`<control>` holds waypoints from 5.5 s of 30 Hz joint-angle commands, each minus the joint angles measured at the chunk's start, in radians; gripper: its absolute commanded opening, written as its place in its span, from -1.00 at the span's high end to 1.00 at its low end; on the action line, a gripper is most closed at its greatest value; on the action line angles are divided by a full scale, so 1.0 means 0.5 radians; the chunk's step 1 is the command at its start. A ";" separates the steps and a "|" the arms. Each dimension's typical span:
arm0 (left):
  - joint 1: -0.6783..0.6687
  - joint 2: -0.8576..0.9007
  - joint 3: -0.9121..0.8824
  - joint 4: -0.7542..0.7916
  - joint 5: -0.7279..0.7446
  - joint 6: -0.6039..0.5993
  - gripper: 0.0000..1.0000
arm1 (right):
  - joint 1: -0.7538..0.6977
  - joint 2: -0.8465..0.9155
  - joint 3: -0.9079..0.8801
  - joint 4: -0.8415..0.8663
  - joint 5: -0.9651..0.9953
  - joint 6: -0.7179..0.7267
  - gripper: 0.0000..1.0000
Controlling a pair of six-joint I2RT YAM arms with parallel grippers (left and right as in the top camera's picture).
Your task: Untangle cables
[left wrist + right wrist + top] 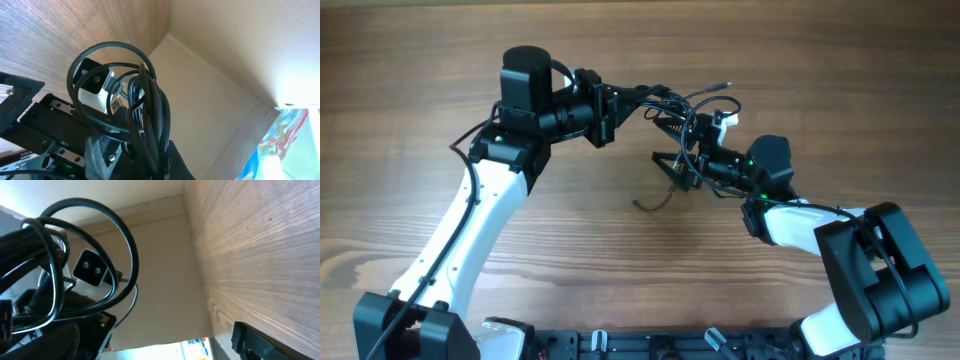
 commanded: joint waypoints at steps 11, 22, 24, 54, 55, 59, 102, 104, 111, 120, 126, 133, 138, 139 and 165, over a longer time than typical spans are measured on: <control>0.009 -0.004 0.023 0.012 -0.175 -0.011 0.92 | -0.040 0.029 0.018 0.028 0.286 0.599 -1.00; -0.172 -0.004 0.023 0.002 -0.230 -0.012 0.92 | -0.026 0.029 0.018 0.032 0.542 0.600 -1.00; -0.192 -0.004 0.023 0.003 -0.230 -0.013 0.92 | -0.026 0.029 0.018 0.035 0.544 0.599 -1.00; -0.150 -0.004 0.023 0.939 -0.092 -0.477 0.92 | 0.232 0.029 0.019 -0.495 0.790 -0.967 -0.55; -0.100 -0.004 0.023 0.986 -0.060 -0.477 0.92 | 0.231 0.029 0.019 -0.542 0.793 -1.054 -0.55; 0.009 -0.004 0.023 0.993 0.025 -0.475 0.92 | 0.217 0.029 0.019 -0.661 0.807 -1.289 -0.68; 0.031 -0.004 0.023 -0.163 -0.095 -0.265 0.92 | 0.356 0.010 0.020 -0.086 0.829 -1.308 -0.47; -0.011 -0.004 0.023 -0.163 -0.095 -0.265 0.92 | 0.356 0.010 0.020 -0.095 0.925 -1.309 -0.21; -0.036 -0.004 0.023 -0.067 -0.284 -0.264 0.92 | 0.356 0.010 0.019 -0.388 0.561 -1.328 0.91; 0.163 -0.004 0.023 0.220 -0.278 -0.255 0.92 | 0.348 0.010 0.019 -1.122 0.443 -1.675 0.57; 0.169 -0.004 0.023 0.216 -0.234 -0.081 0.92 | 0.346 0.010 0.019 -1.124 0.507 -1.675 -0.99; 0.169 -0.004 0.023 0.203 0.098 0.946 0.92 | -0.005 0.005 0.019 -1.121 0.267 -1.540 -0.99; 0.163 -0.004 0.023 -0.119 0.249 1.898 0.92 | -0.414 0.005 0.019 -0.916 -0.338 -1.498 -0.99; 0.153 -0.004 0.023 -0.179 0.279 2.042 0.92 | -0.464 0.005 0.019 -0.816 -0.520 -1.487 -0.99; -0.255 -0.004 0.023 -0.423 0.216 2.354 0.03 | -0.445 0.006 0.019 -0.196 -0.765 -0.967 0.91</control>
